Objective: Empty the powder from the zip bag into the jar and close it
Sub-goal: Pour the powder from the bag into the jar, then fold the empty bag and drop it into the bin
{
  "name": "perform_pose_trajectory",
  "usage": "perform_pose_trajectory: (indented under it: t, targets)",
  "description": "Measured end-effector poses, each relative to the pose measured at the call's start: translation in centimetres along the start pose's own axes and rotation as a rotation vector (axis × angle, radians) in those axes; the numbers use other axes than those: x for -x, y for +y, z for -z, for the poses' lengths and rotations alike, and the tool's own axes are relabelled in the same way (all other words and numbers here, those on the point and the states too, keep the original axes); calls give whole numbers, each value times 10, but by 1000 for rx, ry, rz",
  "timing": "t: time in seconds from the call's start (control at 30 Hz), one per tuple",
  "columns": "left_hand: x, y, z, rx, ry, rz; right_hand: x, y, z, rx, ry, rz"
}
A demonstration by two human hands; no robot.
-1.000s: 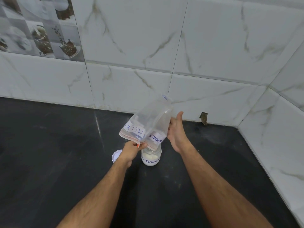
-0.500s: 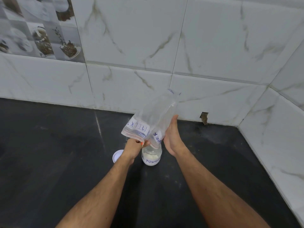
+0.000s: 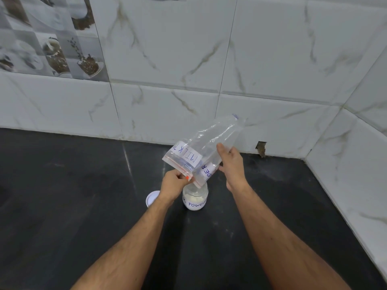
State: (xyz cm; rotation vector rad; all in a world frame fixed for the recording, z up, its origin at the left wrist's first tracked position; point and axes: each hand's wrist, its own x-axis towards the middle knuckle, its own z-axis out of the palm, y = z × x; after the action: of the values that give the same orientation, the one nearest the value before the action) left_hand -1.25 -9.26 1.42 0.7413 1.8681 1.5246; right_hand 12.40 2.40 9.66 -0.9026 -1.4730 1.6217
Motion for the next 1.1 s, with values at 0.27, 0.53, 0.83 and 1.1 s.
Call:
perform_pose_trajectory:
  t: [0.27,0.53,0.83,1.1]
  targets:
    - [12,37,9,84,-285,-36,-14,-1,18,-230,205,-264]
    - [0,66,9,113,-153,19,-12,7,32,-382,168,-454]
    - [-11,97,-18,248,-135,25,-12,2,45,-233,224,-400]
    - [-22,127,-38,208,-136,-16,-10,-5,61,436,471,26]
